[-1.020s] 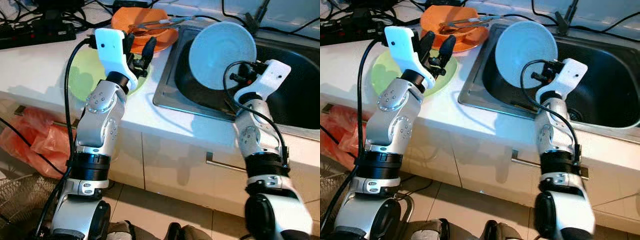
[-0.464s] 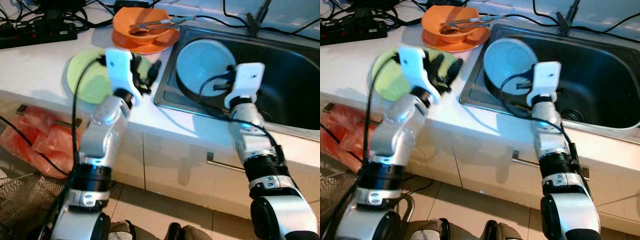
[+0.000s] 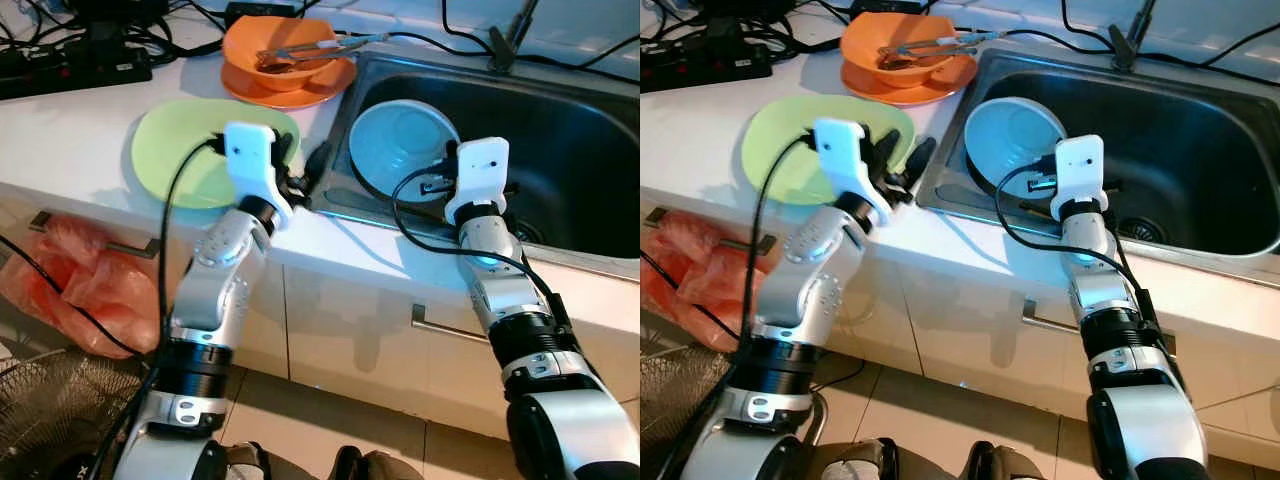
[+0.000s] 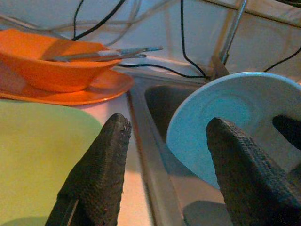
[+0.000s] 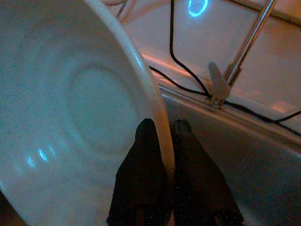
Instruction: Kitchen organization
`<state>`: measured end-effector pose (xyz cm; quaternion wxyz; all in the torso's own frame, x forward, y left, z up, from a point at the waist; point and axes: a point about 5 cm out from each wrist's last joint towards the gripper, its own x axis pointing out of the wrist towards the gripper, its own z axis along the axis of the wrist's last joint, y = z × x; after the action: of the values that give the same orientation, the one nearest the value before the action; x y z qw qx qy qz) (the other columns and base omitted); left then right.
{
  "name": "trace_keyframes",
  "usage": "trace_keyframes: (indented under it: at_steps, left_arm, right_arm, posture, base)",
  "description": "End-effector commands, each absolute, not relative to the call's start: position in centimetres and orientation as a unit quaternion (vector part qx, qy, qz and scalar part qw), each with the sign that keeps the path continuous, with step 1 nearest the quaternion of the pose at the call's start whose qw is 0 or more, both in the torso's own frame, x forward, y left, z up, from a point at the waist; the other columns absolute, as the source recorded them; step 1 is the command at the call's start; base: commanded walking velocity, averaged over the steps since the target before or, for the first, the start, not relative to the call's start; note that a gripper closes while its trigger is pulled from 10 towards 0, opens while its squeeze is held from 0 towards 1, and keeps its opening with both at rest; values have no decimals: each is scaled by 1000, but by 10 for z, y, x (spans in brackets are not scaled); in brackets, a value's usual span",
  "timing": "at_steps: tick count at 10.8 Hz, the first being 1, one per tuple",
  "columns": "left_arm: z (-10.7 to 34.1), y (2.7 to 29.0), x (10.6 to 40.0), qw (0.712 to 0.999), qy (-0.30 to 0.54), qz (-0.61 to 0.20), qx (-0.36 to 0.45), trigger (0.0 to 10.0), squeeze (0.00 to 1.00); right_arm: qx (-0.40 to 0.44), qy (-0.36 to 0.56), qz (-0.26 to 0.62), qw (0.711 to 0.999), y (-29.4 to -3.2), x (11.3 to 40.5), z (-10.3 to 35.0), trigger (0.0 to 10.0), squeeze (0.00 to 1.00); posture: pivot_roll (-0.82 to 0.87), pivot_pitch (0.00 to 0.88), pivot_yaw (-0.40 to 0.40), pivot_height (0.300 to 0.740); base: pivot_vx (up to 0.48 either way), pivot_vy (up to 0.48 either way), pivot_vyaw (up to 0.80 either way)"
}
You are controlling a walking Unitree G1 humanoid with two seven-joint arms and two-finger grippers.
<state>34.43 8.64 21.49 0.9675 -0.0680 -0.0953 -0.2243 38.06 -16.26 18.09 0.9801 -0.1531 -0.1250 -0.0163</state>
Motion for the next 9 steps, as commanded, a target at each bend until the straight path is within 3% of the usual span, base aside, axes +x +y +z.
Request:
trace_keyframes:
  at_steps: [1,3,4,5,6,9]
  left_arm:
    - [211,81,342,966,-92,-236,-58,10000,0]
    - [208,77,341,965,-87,-242,-47,10000,0]
    - [207,76,340,965,-86,-244,-47,10000,0]
    - [207,75,340,964,-85,-247,-46,10000,0]
    - [207,75,340,964,-84,-248,-45,10000,0]
    - [207,74,340,964,-83,-247,-44,10000,0]
  right_arm:
    - [-168,-106,-5,980,-161,378,168,10000,0]
    - [-176,-84,-8,981,-163,379,160,10000,0]
    - [-177,-81,-5,981,-162,379,159,10000,1000]
    - [-179,-78,-5,981,-162,379,158,10000,1000]
    - [-179,-78,-4,981,-160,380,158,10000,0]
    - [-172,-81,4,982,-158,380,159,10000,0]
  posture:
    - [88,158,-47,740]
    - [90,156,-46,740]
    - [90,153,-45,740]
    - [91,152,-45,740]
    - [90,153,-44,740]
    - [91,160,-47,740]
  base:
    - [0,0,0]
    - [0,0,0]
    - [0,0,0]
    - [0,0,0]
    - [0,0,0]
    - [0,0,0]
